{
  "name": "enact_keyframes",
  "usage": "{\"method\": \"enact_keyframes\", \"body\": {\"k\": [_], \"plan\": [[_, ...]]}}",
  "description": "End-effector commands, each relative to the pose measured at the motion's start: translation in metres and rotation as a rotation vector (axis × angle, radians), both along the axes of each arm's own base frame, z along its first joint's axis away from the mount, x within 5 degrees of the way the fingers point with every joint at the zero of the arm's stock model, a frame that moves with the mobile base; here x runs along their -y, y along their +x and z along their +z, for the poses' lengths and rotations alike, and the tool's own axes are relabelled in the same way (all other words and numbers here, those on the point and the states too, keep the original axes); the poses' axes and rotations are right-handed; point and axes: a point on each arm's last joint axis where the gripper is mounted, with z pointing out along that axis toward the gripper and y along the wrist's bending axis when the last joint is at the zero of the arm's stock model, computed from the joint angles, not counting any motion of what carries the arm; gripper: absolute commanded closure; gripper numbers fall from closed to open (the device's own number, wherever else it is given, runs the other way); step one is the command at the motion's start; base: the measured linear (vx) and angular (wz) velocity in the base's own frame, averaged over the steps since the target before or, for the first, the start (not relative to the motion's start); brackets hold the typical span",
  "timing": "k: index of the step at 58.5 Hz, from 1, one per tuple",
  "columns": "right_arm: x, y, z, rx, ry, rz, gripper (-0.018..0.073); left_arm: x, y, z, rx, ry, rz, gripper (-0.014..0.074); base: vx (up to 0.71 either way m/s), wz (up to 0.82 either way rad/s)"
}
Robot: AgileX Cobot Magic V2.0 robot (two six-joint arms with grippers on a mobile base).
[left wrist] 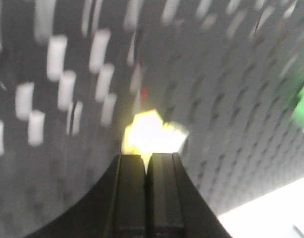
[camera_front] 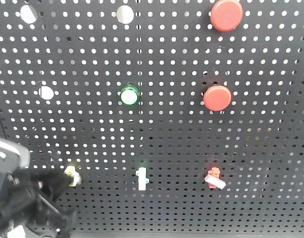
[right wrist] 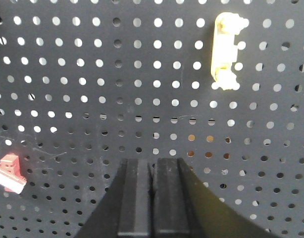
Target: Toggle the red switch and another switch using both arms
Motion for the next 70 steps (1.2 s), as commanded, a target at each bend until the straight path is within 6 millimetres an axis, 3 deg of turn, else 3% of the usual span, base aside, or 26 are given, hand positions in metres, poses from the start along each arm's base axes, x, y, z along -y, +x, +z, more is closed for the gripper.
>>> {"method": "enact_keyframes", "body": {"k": [1,12,23,37,54,63,70], "plan": [[0.000,0.000,0.018,0.111,-0.001,0.001,0.0566,0.004,0.003,0.017,0.060,-0.086,0.005,0.0594,0.00,0.00],[0.000,0.000,0.018,0.113,-0.001,0.001,0.0566,0.003,0.000,0.019,0.009,-0.182,0.037,0.0594,0.00,0.00],[-0.001,0.000,0.019,0.123,0.000,0.010,0.0566,0.010,-0.021,0.037,0.052,-0.239,-0.023,0.0594,0.00,0.00],[-0.020,0.003,0.017,0.114,0.016,0.146,0.0566,0.009,-0.038,0.048,0.071,-0.251,-0.053,0.0594,0.00,0.00],[-0.066,0.039,0.008,0.092,0.024,0.356,0.0566,0.008,-0.040,0.050,0.081,-0.256,-0.054,0.0594,0.00,0.00],[-0.090,0.059,0.014,0.080,0.005,0.424,0.0566,0.008,-0.040,0.050,0.076,-0.253,-0.053,0.0594,0.00,0.00],[-0.098,0.072,0.020,0.091,0.009,0.430,0.0566,0.008,-0.040,0.050,0.076,-0.253,-0.053,0.0594,0.00,0.00]]}}
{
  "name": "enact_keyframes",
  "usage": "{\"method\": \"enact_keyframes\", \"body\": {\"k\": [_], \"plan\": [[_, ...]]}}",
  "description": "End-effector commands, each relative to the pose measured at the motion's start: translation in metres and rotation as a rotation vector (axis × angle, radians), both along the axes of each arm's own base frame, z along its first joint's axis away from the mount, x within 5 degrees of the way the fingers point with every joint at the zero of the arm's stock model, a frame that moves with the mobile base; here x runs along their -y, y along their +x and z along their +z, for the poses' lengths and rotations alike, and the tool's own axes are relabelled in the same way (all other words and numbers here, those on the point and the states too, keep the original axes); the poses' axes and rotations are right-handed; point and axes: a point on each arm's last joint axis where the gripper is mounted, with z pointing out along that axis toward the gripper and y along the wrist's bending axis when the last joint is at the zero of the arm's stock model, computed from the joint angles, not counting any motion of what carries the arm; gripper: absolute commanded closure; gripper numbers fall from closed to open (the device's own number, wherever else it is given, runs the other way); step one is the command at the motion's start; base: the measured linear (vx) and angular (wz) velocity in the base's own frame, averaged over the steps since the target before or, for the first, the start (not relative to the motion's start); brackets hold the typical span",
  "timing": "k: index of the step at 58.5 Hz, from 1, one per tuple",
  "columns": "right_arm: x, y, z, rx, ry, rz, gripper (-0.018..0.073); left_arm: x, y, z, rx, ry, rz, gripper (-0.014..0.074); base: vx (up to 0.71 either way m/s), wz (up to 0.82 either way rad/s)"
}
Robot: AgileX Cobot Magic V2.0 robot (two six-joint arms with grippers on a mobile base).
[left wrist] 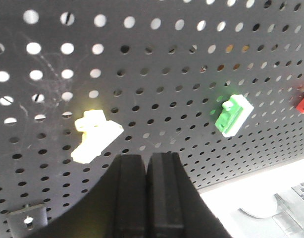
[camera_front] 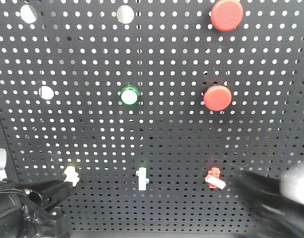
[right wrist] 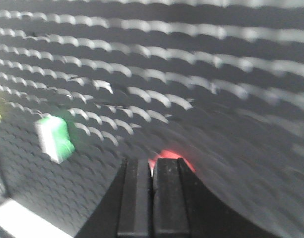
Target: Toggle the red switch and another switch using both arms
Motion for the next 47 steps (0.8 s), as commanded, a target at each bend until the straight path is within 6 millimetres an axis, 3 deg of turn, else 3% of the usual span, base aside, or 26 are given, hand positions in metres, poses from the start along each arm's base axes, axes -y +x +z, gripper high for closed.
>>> {"method": "enact_keyframes", "body": {"k": [1,9,26,47], "plan": [[-0.006,0.009,0.028,0.139,0.060,0.012,0.0566,0.002,-0.002,0.022,0.099,-0.073,-0.014,0.0594,0.00,0.00],[-0.011,0.018,0.027,0.129,0.054,0.012,0.0566,0.002,-0.002,0.021,0.097,-0.071,-0.014,0.0594,0.00,0.00],[-0.019,0.034,0.006,0.041,0.008,0.011,0.0566,0.002,-0.002,0.021,0.097,-0.071,-0.014,0.0594,0.00,0.00],[-0.018,0.035,-0.014,-0.139,-0.082,-0.004,0.0566,0.002,-0.002,0.021,0.097,-0.071,-0.014,0.0594,0.00,0.00]]}}
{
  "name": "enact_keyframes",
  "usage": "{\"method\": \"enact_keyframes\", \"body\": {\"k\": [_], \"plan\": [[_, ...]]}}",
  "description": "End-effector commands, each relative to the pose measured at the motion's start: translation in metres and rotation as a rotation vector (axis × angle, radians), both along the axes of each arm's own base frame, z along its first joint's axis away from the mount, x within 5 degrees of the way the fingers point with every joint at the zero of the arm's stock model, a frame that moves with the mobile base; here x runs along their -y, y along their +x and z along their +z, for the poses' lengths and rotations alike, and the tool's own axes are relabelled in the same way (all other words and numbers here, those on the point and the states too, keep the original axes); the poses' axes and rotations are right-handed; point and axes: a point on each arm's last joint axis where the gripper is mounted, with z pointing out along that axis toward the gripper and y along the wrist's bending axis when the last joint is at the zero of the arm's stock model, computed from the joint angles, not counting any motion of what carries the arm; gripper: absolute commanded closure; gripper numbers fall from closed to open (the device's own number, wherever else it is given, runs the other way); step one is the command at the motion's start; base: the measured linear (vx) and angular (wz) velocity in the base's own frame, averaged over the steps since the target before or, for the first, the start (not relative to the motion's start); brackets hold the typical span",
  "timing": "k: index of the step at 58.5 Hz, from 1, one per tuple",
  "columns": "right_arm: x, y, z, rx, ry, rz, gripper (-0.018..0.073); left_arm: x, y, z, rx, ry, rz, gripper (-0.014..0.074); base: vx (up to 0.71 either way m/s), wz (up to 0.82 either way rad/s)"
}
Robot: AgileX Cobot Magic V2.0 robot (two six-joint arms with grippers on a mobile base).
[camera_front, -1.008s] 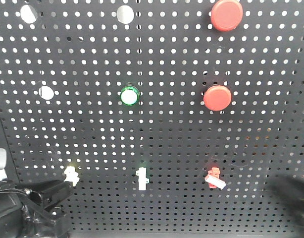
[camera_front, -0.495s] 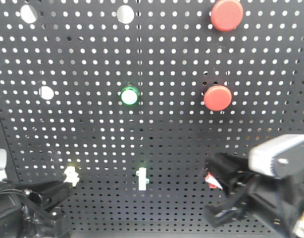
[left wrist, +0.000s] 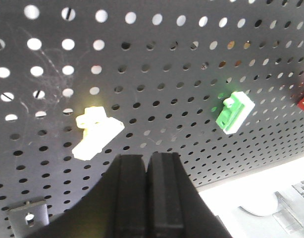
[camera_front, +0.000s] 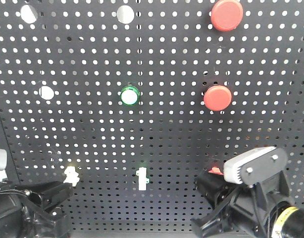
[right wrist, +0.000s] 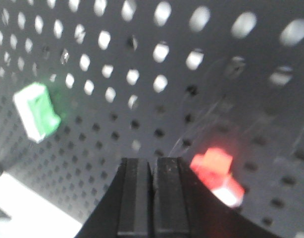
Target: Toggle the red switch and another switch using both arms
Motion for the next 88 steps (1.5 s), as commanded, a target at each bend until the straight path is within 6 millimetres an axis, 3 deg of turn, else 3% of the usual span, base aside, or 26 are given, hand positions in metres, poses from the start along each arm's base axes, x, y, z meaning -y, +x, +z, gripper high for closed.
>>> {"method": "enact_keyframes", "body": {"k": [1,21,68,77,88], "plan": [[0.002,-0.001,0.014,0.028,0.010,-0.006,0.0566,0.002,-0.002,0.022,0.104,-0.076,-0.015,0.0594,0.00,0.00],[0.009,-0.012,0.016,-0.035,-0.023,-0.017,0.0566,0.002,-0.002,0.022,0.103,-0.075,-0.015,0.0594,0.00,0.00],[0.010,-0.013,0.017,-0.036,-0.024,-0.018,0.0566,0.002,-0.002,0.020,0.099,-0.067,-0.014,0.0594,0.00,0.00],[0.010,-0.013,0.015,-0.050,-0.032,-0.020,0.0566,-0.016,-0.013,0.014,0.152,-0.029,0.021,0.0594,0.00,0.00],[0.010,-0.013,0.015,-0.050,-0.032,-0.020,0.0566,-0.057,-0.053,-0.019,0.283,0.021,0.124,0.0594,0.00,0.00]]}}
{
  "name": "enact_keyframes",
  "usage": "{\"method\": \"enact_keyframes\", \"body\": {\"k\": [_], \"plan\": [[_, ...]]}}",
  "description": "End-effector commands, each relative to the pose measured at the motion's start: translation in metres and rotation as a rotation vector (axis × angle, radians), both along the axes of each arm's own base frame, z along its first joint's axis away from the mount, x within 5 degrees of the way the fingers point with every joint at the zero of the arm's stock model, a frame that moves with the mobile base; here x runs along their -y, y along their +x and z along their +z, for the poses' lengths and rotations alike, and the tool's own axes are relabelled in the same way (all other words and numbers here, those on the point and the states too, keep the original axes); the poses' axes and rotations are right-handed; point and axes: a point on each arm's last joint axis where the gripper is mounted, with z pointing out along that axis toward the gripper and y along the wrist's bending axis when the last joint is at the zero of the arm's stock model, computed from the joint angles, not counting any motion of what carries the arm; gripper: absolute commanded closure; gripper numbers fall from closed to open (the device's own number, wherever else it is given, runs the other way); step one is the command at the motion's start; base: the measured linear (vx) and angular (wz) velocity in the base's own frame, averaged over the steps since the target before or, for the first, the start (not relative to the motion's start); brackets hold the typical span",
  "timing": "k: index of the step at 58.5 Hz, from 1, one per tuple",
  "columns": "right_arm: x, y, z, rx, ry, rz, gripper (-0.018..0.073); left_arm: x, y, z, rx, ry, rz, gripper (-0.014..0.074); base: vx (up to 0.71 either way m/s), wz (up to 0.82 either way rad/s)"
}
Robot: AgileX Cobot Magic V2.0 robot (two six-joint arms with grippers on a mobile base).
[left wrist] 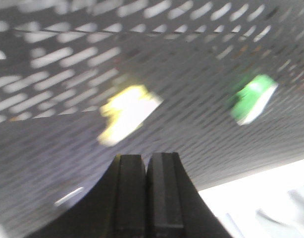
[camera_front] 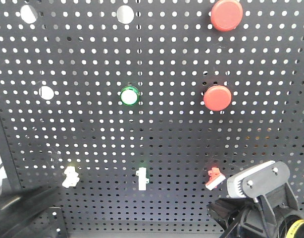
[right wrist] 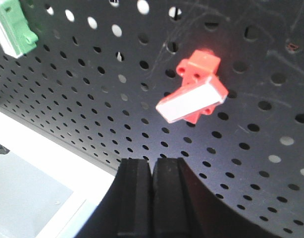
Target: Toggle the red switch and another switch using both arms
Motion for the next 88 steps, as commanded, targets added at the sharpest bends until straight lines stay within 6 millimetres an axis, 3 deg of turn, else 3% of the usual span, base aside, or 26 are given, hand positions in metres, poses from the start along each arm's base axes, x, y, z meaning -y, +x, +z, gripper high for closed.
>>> {"method": "enact_keyframes", "body": {"k": [1,13,33,79,88], "plan": [[0.000,0.002,0.022,0.114,0.056,0.002,0.0566,-0.019,-0.020,0.001,0.184,-0.021,0.058,0.0594,0.00,0.00],[0.000,0.002,0.022,0.114,0.056,0.002,0.0566,-0.052,-0.062,-0.042,0.249,0.012,0.241,0.0594,0.00,0.00],[0.000,0.002,0.022,0.114,0.056,0.002,0.0566,-0.064,-0.094,-0.100,0.326,0.101,0.343,0.0594,0.00,0.00],[0.000,0.002,0.022,0.111,0.054,0.002,0.0566,-0.064,-0.097,-0.102,0.301,0.110,0.349,0.0594,0.00,0.00],[0.009,-0.008,0.035,0.182,0.009,0.014,0.0566,-0.064,-0.097,-0.102,0.301,0.110,0.349,0.0594,0.00,0.00]]}}
